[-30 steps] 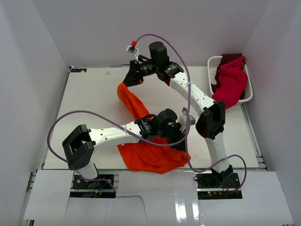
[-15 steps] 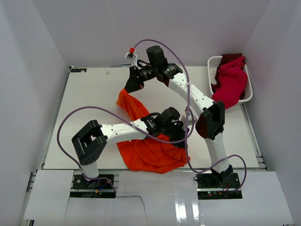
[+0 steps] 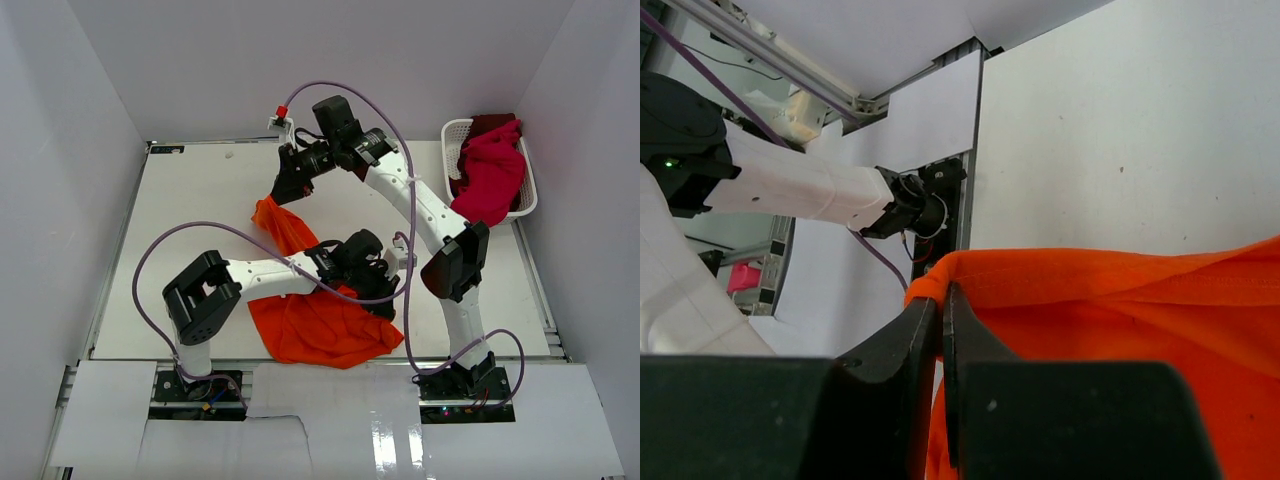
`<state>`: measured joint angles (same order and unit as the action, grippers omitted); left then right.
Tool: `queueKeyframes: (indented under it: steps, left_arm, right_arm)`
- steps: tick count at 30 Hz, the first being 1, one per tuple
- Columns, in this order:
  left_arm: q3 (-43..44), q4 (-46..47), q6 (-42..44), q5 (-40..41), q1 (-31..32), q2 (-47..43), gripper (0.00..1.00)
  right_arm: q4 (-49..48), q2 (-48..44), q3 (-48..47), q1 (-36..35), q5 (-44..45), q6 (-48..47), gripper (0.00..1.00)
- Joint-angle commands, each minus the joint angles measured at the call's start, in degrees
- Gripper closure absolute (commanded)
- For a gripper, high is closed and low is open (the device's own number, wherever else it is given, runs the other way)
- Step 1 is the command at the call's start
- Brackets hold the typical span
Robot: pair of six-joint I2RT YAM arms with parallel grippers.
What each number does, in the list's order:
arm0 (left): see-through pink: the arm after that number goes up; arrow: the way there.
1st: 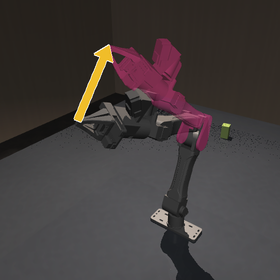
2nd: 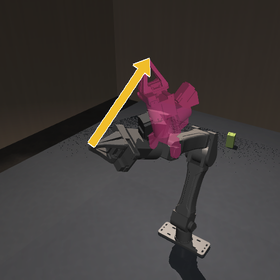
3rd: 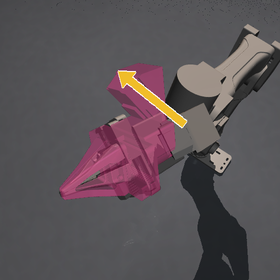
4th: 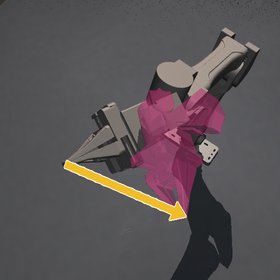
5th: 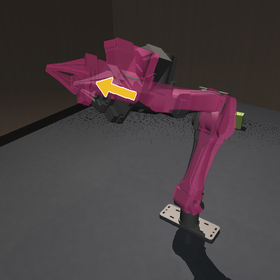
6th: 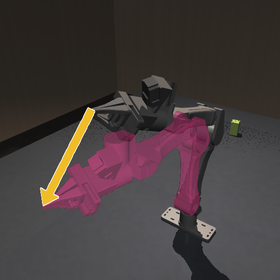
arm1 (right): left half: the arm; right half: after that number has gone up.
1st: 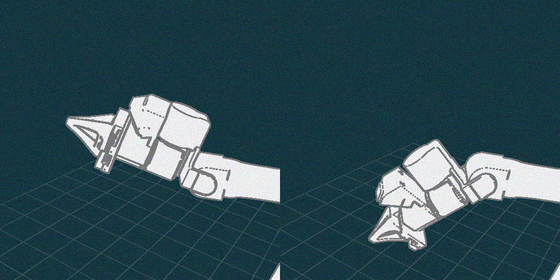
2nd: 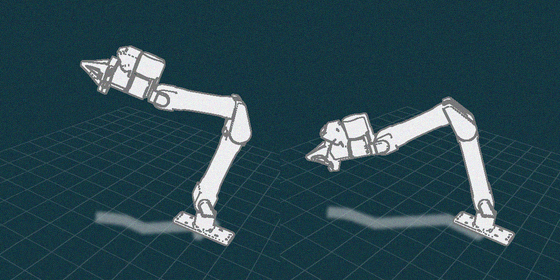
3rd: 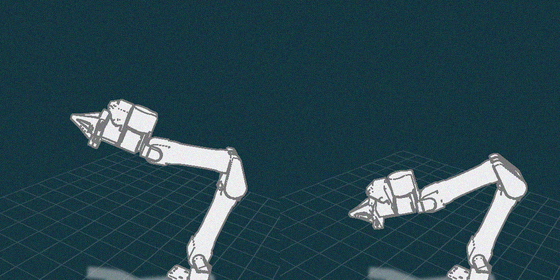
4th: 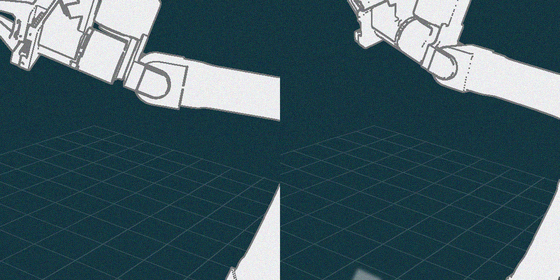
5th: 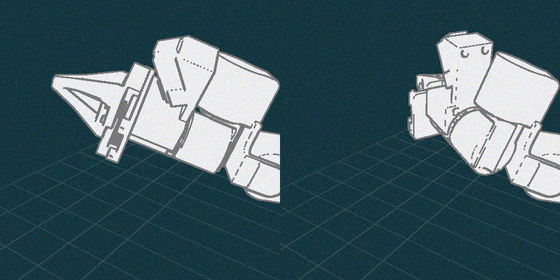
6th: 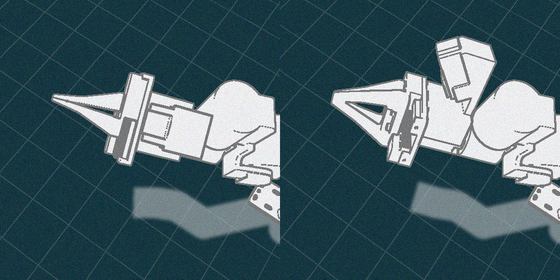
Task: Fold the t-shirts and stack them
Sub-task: Flatten out the tshirt
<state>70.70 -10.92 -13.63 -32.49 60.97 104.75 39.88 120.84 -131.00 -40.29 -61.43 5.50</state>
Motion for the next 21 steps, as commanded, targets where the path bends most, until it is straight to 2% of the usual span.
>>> queueKeyframes:
  steps: [1, 2, 3, 4, 5, 7, 8, 9, 12, 18, 21]
  left_arm:
    - [1.5, 0.7, 1.5, -2.9, -0.1, -0.8, 1.0]
    - [1.5, 0.8, 1.4, -2.6, -0.1, -0.9, 1.0]
    - [1.4, 0.8, 1.6, -2.5, -0.1, -1.1, 1.0]
    - [1.4, 0.8, 1.7, -2.3, -0.1, -1.3, 0.96]
    - [1.1, 0.8, 1.8, -2.1, -0.1, -2.0, 0.86]
    - [0.8, 0.8, 1.7, -2.0, -0.1, -2.6, 0.75]
    - [0.7, 0.8, 1.7, -1.9, -0.1, -3.7, 0.59]
    - [0.4, 1.4, 1.5, -1.6, -0.1, -4.2, 0.56]
    - [-0.2, 2.1, 1.1, -1.6, -0.3, -5.9, 0.46]
    - [-0.6, 2.5, 0.9, -2.2, -1.0, -10.3, 0.38]
    - [-1.7, 2.9, 0.2, -2.5, -2.2, -12.8, 0.37]
  right_arm:
    - [2.9, -3.6, -2.7, -0.3, -0.5, -2.9, 0.91]
    - [2.9, -3.5, -2.9, -0.4, -0.5, -2.8, 0.89]
    - [2.9, -3.4, -3.0, -0.3, -0.6, -2.6, 0.7]
    - [2.9, -3.4, -3.1, -0.2, -0.4, -2.5, 0.61]
    - [2.8, -3.4, -3.2, -0.3, -0.3, -2.6, 0.56]
    - [2.8, -3.3, -3.1, -0.2, 0.9, -2.6, 0.43]
    - [2.7, -3.5, -3.1, -0.2, 1.7, -2.6, 0.38]
    - [2.5, -3.4, -3.3, -0.2, 2.7, -2.5, 0.32]
    - [0.1, -4.1, -3.6, 0.7, 5.9, -1.0, 0.28]
    - [-6.7, -9.4, -0.7, 6.0, 14.3, 4.0, 0.26]
    - [-7.9, -13.2, 1.5, 10.0, 18.4, 4.3, 0.26]
